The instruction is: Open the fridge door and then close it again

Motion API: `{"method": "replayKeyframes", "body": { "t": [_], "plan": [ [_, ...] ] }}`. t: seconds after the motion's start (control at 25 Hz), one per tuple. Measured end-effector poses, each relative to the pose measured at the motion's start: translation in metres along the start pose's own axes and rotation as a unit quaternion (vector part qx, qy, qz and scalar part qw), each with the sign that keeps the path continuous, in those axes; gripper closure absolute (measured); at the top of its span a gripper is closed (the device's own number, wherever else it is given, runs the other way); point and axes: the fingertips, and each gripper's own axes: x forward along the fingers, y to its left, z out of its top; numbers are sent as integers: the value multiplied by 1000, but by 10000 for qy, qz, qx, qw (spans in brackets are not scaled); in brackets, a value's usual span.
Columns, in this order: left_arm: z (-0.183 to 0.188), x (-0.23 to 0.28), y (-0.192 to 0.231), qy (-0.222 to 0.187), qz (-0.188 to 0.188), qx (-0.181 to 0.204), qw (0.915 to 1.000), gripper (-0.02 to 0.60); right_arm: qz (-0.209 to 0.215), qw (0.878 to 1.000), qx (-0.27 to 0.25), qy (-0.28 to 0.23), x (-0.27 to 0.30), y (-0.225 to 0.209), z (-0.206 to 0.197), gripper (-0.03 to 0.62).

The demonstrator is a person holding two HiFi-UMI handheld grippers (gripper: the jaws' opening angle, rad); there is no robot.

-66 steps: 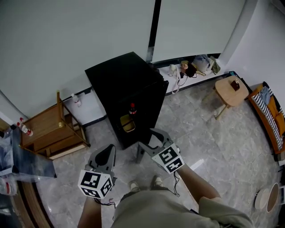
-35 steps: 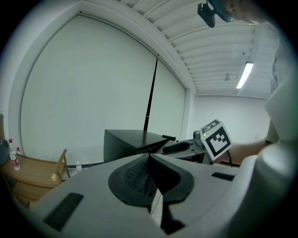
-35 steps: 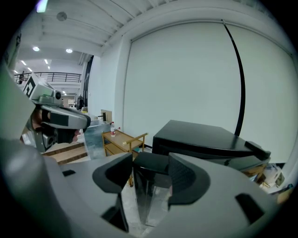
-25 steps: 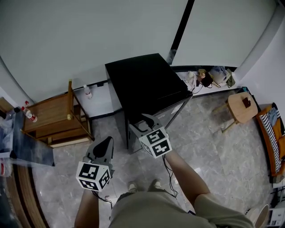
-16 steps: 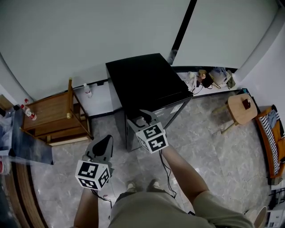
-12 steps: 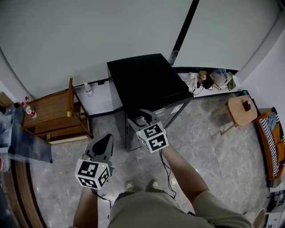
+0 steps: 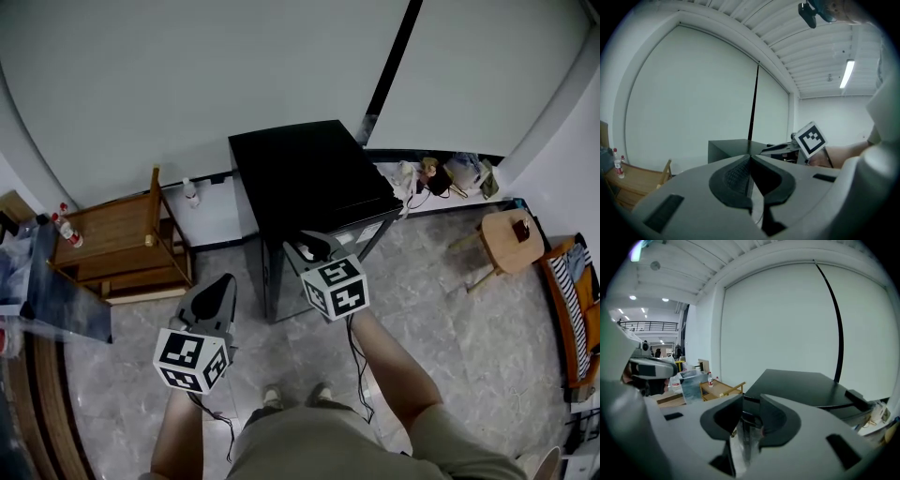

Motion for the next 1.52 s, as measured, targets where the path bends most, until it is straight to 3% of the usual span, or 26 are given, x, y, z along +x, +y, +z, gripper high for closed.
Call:
{"method": "replayKeyframes", "body": {
  "t": [0.16, 0.48, 0.76, 1.16, 1.52],
  "plan": [
    [19, 0, -11, -112, 65, 239, 9996, 574, -50, 9996, -175, -228, -39, -6, 25, 515],
    [75, 1, -62, -587, -111, 594, 9964, 574, -215, 9968, 46, -766, -140, -34, 65, 576],
    [108, 0, -115, -899, -292, 912, 9913, 574, -505, 9926, -2, -1109, -220, -57, 72, 583],
    [105, 4, -180, -861, -417, 1062, 9897, 574, -556, 9909, -146, -1218, -300, -73, 52, 592],
    [84, 3, -219, -687, -342, 1019, 9918, 574, -360, 9933, 87, -1098, -333, -71, 12, 594]
  ]
}}
